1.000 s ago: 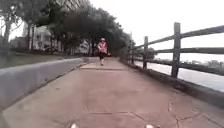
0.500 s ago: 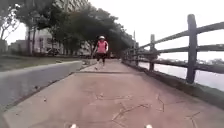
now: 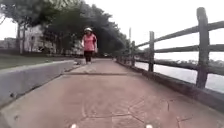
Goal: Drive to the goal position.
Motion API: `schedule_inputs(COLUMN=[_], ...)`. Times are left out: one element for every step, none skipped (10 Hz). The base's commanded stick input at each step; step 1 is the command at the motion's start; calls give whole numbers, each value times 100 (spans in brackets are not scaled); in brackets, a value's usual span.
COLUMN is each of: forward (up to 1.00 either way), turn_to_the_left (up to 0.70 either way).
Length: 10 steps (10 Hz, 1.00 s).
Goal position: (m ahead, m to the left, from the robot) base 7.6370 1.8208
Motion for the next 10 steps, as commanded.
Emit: schedule_inputs(forward=[100, 100, 100, 100, 100, 100, 100, 100, 100, 100], turn_to_the_left=[0, 0, 0, 0, 0, 0, 0, 0, 0, 0])
